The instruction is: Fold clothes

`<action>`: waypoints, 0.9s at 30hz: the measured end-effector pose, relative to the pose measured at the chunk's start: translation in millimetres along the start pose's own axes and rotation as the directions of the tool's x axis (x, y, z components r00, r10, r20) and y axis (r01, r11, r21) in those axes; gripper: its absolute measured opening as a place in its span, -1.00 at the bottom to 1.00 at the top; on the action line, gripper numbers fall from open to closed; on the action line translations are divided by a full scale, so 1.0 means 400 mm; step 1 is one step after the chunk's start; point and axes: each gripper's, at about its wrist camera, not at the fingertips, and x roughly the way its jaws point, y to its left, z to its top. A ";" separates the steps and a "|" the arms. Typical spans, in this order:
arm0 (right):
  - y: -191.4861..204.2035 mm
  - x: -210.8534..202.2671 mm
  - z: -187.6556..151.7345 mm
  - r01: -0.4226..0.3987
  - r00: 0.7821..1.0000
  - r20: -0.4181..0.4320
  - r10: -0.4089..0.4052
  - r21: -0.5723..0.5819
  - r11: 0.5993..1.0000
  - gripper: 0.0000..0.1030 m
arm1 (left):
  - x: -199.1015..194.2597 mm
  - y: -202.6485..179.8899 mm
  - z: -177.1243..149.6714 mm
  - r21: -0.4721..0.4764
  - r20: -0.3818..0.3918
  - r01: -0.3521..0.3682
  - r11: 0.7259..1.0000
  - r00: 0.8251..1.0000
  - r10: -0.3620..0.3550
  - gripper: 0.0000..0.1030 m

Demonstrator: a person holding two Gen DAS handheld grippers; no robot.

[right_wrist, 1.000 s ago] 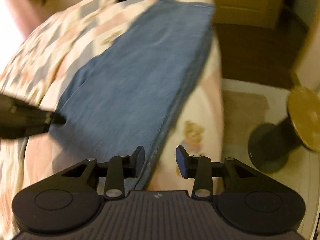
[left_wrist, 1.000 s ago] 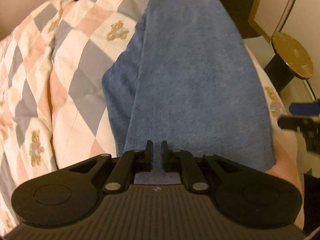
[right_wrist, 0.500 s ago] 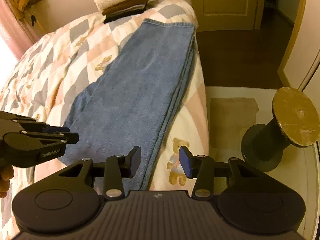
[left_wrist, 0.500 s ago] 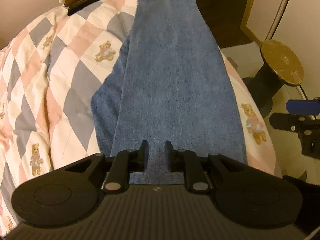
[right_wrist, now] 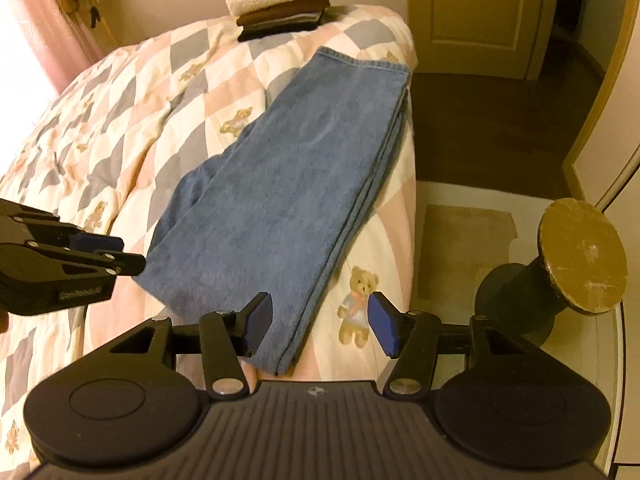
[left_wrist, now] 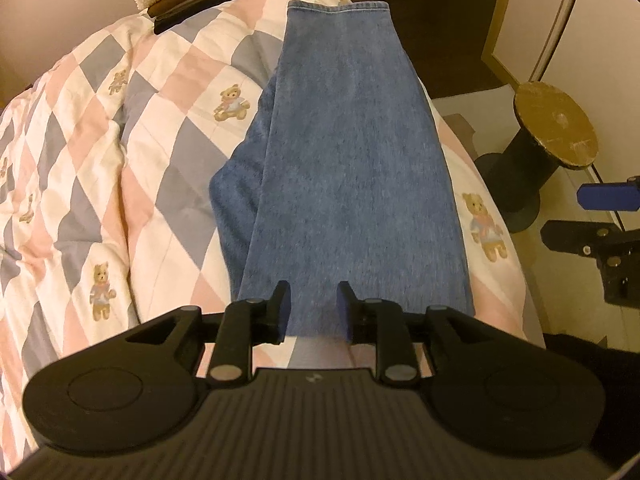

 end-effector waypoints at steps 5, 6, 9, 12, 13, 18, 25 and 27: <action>0.035 0.004 -0.031 0.004 1.000 0.008 -0.003 -0.096 0.995 0.16 | 0.007 -0.004 -0.053 0.100 0.045 0.002 0.995 0.999 -0.006 -0.45; 0.050 0.009 -0.046 0.009 1.000 0.019 -0.006 -0.146 0.989 0.20 | 0.016 -0.007 -0.073 0.136 0.054 0.000 0.991 0.998 -0.008 -0.45; 0.098 0.037 -0.111 0.027 0.999 0.047 -0.013 -0.314 0.949 0.24 | 0.064 -0.020 -0.143 0.271 0.067 -0.031 0.962 0.998 0.013 -0.45; 0.141 0.082 -0.183 0.049 0.998 0.064 -0.021 -0.469 0.882 0.24 | 0.122 -0.042 -0.208 0.425 0.108 -0.122 0.897 0.991 0.084 -0.44; 0.155 0.101 -0.207 0.060 0.997 0.069 -0.028 -0.521 0.852 0.24 | 0.144 -0.051 -0.229 0.483 0.134 -0.170 0.859 0.984 0.119 -0.44; 0.215 0.201 -0.305 0.201 0.978 0.186 -0.093 -0.732 0.651 0.29 | 0.249 -0.091 -0.331 0.733 0.329 -0.393 0.556 0.919 0.217 -0.29; 0.255 0.333 -0.410 0.375 0.927 0.357 -0.117 -0.858 0.353 0.28 | 0.361 -0.091 -0.416 0.793 0.503 -0.547 0.269 0.836 0.219 -0.21; 0.253 0.354 -0.414 0.407 0.913 0.390 -0.119 -0.853 0.326 0.28 | 0.378 -0.089 -0.418 0.778 0.540 -0.579 0.242 0.814 0.212 -0.21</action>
